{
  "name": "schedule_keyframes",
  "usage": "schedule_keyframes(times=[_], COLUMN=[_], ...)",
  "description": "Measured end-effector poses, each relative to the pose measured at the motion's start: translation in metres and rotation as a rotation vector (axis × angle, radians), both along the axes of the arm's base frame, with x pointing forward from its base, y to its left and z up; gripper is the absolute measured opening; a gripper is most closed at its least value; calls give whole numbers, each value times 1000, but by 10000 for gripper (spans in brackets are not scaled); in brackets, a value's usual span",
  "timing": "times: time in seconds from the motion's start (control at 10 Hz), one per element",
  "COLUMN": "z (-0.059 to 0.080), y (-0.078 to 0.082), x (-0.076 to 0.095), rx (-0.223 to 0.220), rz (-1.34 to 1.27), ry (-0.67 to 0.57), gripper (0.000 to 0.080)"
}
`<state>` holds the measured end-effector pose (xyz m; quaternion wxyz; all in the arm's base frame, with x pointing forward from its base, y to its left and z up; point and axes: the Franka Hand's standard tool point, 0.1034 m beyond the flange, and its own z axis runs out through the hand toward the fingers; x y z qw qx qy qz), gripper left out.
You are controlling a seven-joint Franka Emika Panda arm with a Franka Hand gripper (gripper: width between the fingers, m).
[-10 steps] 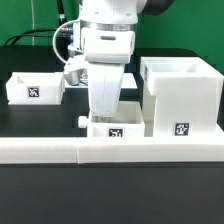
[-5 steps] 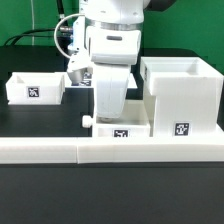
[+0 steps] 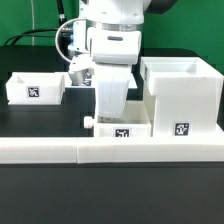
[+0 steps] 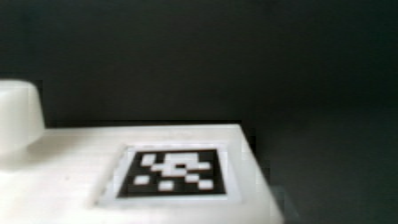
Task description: Assemble drawer
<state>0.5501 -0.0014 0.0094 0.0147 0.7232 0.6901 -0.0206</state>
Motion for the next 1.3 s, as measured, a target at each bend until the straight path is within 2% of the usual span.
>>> schedule_keyframes(times=[0.4, 1.3], z=[0, 0], y=[-1, 2], x=[2, 1], rx=[4, -7], rz=[-7, 14], ry=[-31, -13], gripper=[42, 42])
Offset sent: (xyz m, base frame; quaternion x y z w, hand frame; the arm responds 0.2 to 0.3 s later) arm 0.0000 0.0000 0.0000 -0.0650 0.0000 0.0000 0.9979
